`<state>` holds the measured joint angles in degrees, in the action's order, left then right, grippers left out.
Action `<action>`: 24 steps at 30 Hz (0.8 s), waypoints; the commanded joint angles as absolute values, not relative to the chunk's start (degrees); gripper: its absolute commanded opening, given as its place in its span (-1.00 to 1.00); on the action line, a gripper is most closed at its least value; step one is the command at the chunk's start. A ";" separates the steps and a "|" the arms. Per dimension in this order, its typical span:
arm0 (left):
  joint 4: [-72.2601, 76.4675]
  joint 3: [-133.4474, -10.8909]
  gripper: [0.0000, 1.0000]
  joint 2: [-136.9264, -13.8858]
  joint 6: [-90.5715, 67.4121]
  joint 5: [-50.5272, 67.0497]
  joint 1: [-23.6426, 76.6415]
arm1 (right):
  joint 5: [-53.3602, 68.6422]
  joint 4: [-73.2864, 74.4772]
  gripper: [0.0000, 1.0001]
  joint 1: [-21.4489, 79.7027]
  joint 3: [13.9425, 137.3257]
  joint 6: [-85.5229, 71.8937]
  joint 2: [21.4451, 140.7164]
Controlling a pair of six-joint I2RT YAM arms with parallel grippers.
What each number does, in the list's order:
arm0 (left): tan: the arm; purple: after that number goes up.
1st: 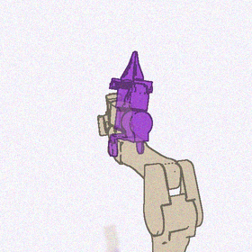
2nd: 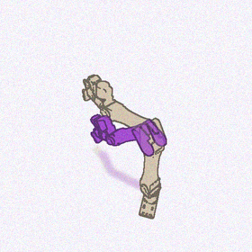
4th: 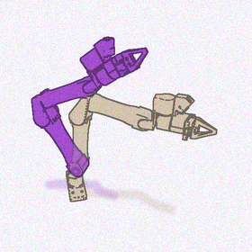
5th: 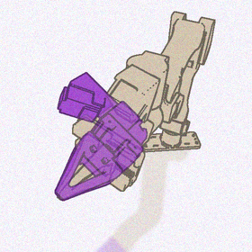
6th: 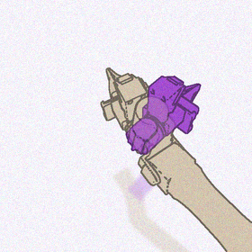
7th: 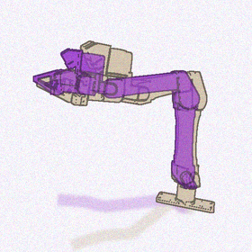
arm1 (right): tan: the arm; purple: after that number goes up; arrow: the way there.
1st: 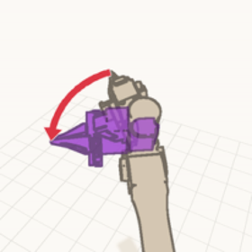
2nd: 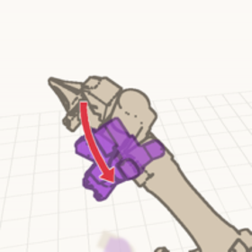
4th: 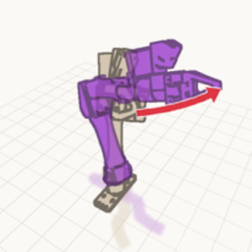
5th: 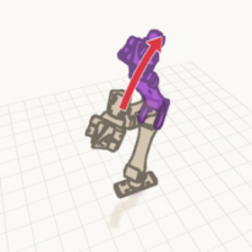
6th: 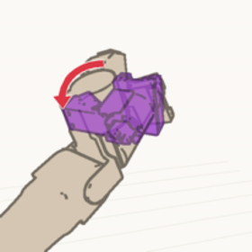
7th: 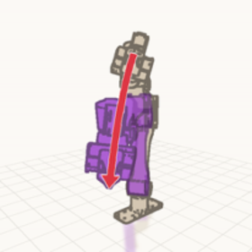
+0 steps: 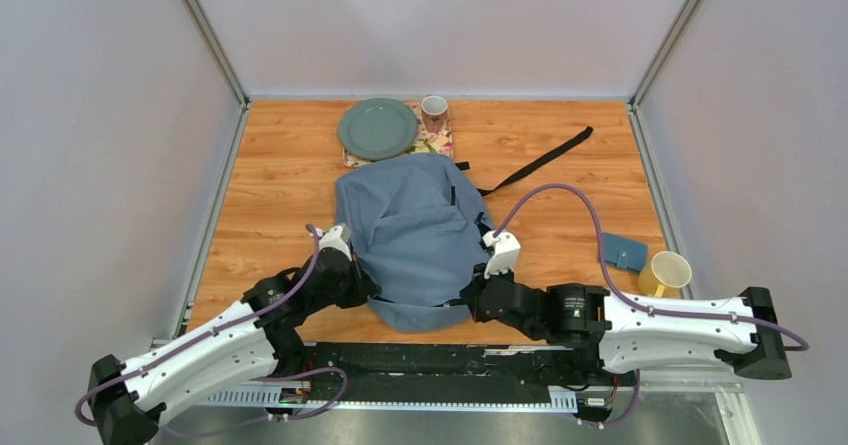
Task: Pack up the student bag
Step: Zip the student bag at the center of the board.
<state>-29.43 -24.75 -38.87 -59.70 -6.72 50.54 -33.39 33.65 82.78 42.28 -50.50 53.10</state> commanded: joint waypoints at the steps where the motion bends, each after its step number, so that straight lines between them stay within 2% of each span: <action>1: -39.88 -25.84 -1.00 -32.53 -54.50 -17.57 49.92 | -37.53 36.20 -1.00 80.77 40.52 -49.48 47.82; 12: -48.42 -29.26 -1.00 -28.04 -50.72 -20.12 46.58 | -38.40 38.49 -1.00 78.49 39.11 -50.27 43.33; 24: -49.92 -31.03 -1.00 -27.51 -49.04 -19.77 45.88 | -39.81 41.48 -1.00 78.57 44.47 -50.45 42.10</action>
<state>-45.25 -28.58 -28.29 -53.47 -12.93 46.98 -33.91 38.24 79.13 39.64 -51.00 44.01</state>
